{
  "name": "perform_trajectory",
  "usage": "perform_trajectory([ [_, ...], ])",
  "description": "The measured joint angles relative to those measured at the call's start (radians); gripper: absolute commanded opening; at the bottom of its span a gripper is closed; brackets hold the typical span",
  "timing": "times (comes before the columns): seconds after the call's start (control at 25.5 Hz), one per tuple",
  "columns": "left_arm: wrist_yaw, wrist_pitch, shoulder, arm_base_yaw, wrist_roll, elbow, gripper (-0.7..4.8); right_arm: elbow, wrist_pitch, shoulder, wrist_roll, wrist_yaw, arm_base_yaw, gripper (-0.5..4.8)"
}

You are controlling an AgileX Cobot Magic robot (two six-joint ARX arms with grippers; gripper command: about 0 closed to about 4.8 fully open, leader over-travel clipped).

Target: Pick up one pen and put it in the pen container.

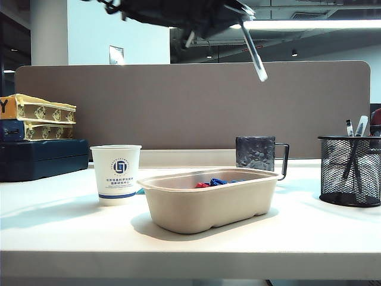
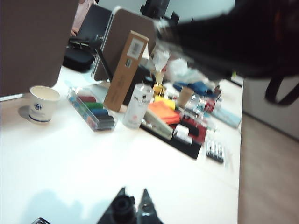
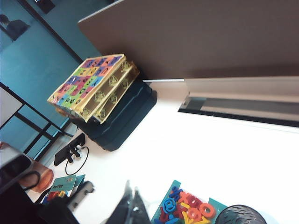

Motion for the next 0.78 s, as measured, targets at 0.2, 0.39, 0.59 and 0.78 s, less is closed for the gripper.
perform_trajectory([
  [0.2, -0.011, -0.006, 0.096, -0.042, 0.055, 0.105, -0.06, 0.0, -0.068, -0.016, -0.073, 0.014, 0.0, -0.06],
  [0.39, -0.019, -0.005, 0.185, -0.066, 0.087, 0.22, -0.06, 0.0, -0.087, -0.049, -0.104, 0.064, -0.025, -0.06],
  [0.59, -0.034, -0.059, 0.257, -0.096, 0.131, 0.301, -0.06, -0.002, -0.11, -0.076, -0.127, 0.103, -0.048, -0.06],
  [0.78, -0.055, -0.062, 0.3, -0.135, 0.166, 0.354, -0.06, -0.002, -0.193, -0.084, -0.167, 0.165, -0.074, -0.06],
])
